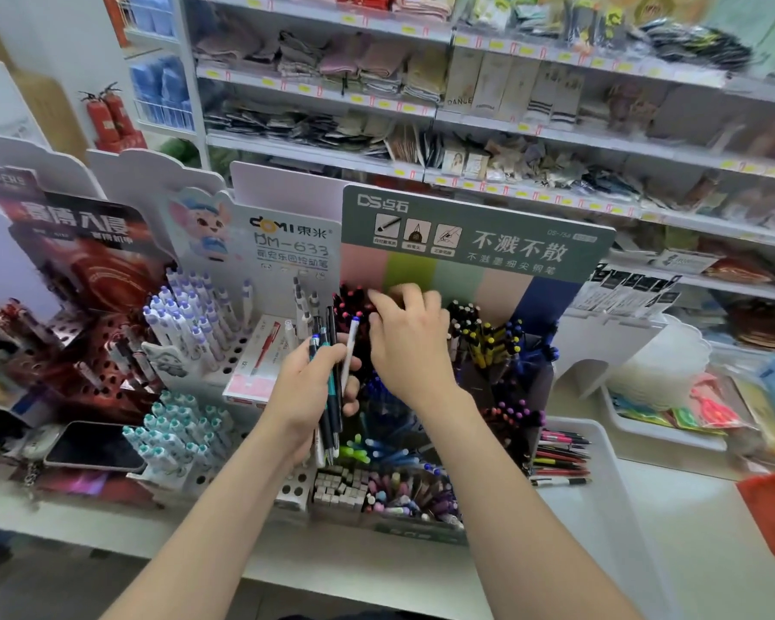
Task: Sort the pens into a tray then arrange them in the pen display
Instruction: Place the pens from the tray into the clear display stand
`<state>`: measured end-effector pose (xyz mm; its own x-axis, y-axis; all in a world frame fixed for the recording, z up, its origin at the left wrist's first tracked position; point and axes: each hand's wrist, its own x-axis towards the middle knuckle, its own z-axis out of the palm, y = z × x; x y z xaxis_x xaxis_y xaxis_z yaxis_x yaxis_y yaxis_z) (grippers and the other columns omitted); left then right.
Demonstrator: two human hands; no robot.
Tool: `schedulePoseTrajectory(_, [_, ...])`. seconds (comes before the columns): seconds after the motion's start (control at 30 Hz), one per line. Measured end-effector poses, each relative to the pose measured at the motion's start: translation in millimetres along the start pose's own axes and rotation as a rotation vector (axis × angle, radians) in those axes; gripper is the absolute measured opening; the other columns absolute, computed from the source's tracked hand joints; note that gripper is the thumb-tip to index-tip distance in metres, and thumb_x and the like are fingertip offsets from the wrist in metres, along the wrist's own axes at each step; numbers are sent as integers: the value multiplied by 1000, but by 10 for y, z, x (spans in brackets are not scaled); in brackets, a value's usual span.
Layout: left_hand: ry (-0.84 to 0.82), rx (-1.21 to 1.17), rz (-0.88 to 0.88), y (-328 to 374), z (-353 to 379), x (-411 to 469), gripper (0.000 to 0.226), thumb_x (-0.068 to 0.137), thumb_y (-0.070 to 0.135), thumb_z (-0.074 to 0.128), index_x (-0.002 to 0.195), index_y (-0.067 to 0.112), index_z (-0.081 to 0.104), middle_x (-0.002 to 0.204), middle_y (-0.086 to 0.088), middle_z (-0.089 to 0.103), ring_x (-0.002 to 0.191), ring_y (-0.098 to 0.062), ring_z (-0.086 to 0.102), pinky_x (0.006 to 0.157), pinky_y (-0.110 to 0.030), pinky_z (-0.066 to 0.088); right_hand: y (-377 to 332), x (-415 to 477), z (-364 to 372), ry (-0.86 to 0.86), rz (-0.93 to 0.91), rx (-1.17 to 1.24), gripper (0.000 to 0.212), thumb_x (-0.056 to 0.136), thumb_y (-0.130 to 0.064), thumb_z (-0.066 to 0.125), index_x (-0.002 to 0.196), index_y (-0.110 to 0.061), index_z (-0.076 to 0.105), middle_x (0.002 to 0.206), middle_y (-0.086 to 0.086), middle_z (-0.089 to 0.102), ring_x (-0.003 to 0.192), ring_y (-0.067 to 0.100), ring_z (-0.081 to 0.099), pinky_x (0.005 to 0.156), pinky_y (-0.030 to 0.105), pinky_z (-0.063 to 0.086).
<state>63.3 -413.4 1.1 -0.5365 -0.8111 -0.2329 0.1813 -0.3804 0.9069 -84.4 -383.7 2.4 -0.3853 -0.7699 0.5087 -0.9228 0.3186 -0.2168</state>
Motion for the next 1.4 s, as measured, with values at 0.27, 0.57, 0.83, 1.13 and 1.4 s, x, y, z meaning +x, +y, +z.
schedulePoseTrajectory(0.27, [-108,241,54,-137,94,-51,9,108,11,52,106,6,59,74,-8,62,61,-22,53,51,-33,44,-223,-681,-335,30,492,1039,28,111,-20,50,111,-20,78,94,-6,77,84,8,73,70,28,58])
schedulePoseTrajectory(0.57, [-95,324,48,-272,185,-87,10,111,16,52,119,11,56,90,-12,77,79,-28,76,73,-43,65,99,-884,-384,408,649,1022,21,114,-25,48,112,-18,67,82,0,69,71,11,64,65,26,53])
schedulePoseTrajectory(0.83, [-237,331,-51,-344,159,-132,21,113,24,51,124,7,56,86,-4,71,58,-17,51,50,-30,42,579,-1081,-230,370,496,527,22,112,-11,47,133,-16,55,97,-11,70,77,4,66,65,13,45])
schedulePoseTrajectory(1.13, [-268,241,-138,-398,166,-162,12,113,20,50,116,8,48,94,-11,73,58,-19,50,50,-31,39,785,-1100,-162,468,406,476,15,110,-14,55,124,-12,50,108,2,77,93,14,75,74,32,60])
schedulePoseTrajectory(1.4, [-220,236,-138,-427,171,-155,20,112,20,51,122,3,49,95,-10,73,60,-19,53,50,-31,44,733,-1133,-141,499,306,449,21,108,-6,58,122,-20,50,107,2,72,93,16,71,78,37,61])
